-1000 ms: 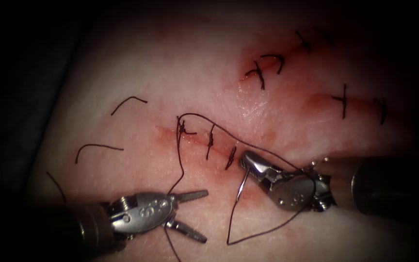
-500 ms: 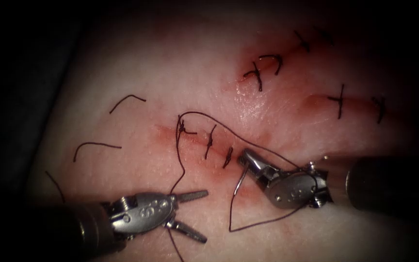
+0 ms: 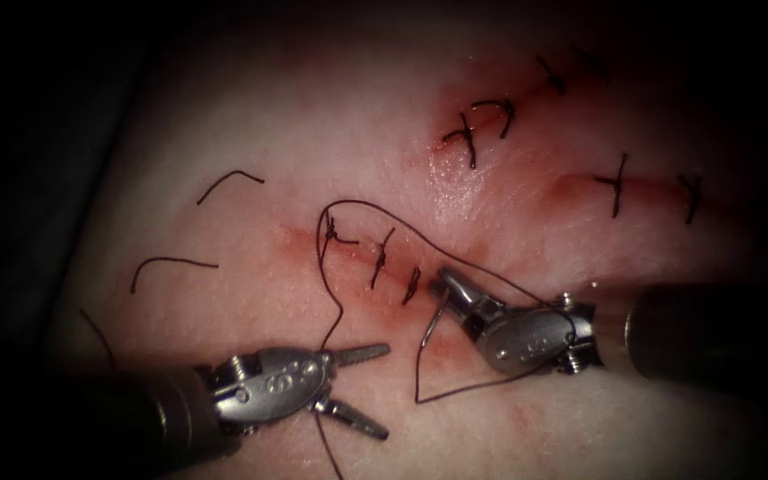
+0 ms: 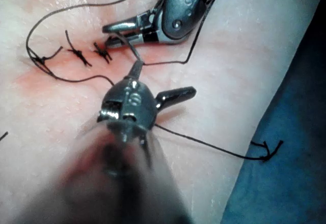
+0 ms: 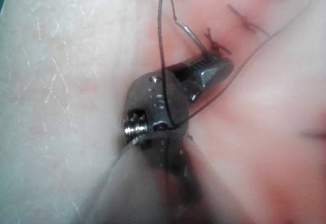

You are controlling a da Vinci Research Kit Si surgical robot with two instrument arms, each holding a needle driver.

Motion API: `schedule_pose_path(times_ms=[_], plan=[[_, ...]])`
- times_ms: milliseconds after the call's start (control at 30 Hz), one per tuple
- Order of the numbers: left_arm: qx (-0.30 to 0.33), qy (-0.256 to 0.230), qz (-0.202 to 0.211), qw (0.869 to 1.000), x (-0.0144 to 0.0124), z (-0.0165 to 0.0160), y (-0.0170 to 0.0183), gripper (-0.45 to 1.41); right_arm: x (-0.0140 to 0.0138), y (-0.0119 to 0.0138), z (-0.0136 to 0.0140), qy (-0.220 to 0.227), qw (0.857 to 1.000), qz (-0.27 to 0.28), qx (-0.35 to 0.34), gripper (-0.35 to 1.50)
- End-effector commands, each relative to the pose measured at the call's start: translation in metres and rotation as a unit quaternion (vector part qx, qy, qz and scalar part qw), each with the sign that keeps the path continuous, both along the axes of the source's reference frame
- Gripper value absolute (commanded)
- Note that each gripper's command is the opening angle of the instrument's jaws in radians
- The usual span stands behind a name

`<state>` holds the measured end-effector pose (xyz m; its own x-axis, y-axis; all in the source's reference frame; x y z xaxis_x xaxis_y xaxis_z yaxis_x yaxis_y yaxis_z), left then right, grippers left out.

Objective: Wound Closure
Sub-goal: Throw the needle through the top of the cut.

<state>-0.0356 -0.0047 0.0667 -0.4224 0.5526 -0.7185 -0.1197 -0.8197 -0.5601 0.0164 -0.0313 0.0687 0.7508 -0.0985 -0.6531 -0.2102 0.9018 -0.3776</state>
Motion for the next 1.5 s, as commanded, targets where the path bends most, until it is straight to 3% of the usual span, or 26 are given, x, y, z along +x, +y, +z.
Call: schedule_pose_path(times_ms=[33,300,700,1033,1500], plan=[[0.001,0.000,0.000,1.000,-0.0006,0.0007,-0.0003,0.56,0.0009,-0.0010,0.0012,-0.007,1.000,-0.008,0.012,-0.35],[0.001,0.000,0.001,1.000,-0.0004,0.0006,-0.0005,0.56,0.0004,-0.0024,0.0028,-0.029,0.998,0.000,0.059,-0.35],[0.001,0.001,0.000,1.000,-0.0003,0.0006,-0.0005,0.54,-0.0031,-0.0015,0.0006,-0.019,0.997,0.061,0.040,-0.35],[0.001,0.002,-0.001,1.000,-0.0006,0.0006,-0.0005,0.51,-0.0028,-0.0007,0.0000,-0.014,0.996,0.070,0.051,-0.35],[0.009,-0.011,0.003,1.000,-0.0023,0.0022,0.0010,0.51,-0.0017,0.0014,-0.0005,0.039,0.983,0.066,0.165,-0.35]])
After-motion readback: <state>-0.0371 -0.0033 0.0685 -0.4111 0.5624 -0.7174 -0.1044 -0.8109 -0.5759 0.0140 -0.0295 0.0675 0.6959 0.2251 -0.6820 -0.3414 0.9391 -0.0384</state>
